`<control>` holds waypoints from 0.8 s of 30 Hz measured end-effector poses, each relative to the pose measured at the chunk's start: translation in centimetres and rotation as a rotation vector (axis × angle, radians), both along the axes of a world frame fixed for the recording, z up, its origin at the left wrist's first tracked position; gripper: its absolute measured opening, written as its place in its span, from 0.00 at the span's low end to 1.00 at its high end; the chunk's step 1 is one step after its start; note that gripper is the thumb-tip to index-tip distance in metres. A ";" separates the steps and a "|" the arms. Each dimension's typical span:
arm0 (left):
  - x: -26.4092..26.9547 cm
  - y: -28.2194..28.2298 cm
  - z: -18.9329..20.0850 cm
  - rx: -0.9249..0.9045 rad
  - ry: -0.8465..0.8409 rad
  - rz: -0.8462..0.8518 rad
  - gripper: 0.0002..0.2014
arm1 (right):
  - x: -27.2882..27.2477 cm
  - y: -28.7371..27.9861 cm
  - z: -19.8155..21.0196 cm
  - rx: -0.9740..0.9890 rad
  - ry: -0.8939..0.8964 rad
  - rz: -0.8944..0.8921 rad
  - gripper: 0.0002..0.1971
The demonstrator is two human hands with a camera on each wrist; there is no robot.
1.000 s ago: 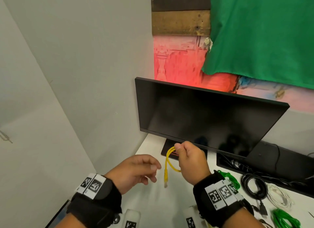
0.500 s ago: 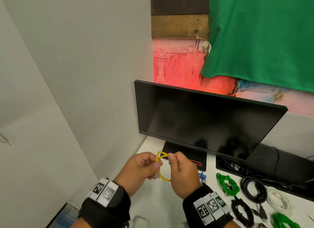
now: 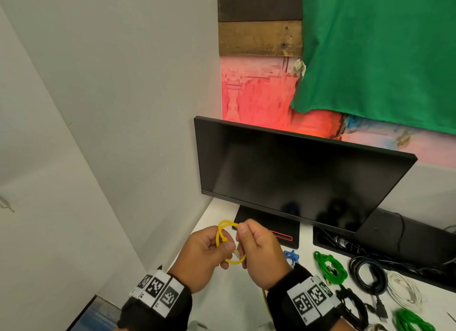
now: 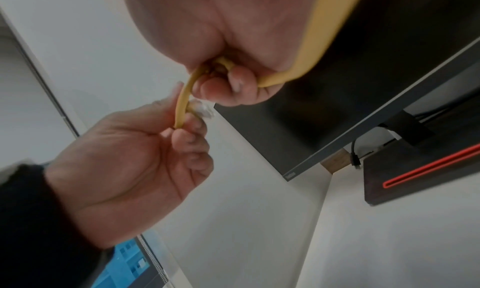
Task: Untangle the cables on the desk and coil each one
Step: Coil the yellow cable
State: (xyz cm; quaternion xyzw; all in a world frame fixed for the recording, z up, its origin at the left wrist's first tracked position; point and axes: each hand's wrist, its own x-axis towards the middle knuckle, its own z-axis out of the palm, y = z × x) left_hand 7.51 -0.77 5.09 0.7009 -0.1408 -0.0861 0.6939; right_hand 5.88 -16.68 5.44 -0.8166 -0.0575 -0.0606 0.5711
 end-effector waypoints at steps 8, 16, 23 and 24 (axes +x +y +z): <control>0.9 1.5 0.3 0.381 -0.196 0.149 0.08 | -0.4 0.0 -0.6 -0.042 -0.046 0.025 0.16; 0.0 0.4 2.4 -0.494 0.540 -0.105 0.21 | -0.2 0.7 -0.8 -0.041 -0.135 -0.003 0.17; 1.0 0.8 3.2 -0.627 0.549 -0.005 0.15 | 0.0 0.0 -0.3 -0.026 0.062 0.082 0.08; 1.4 1.1 3.3 -0.650 0.524 0.042 0.14 | 0.0 -0.6 -0.5 -0.114 0.141 0.104 0.10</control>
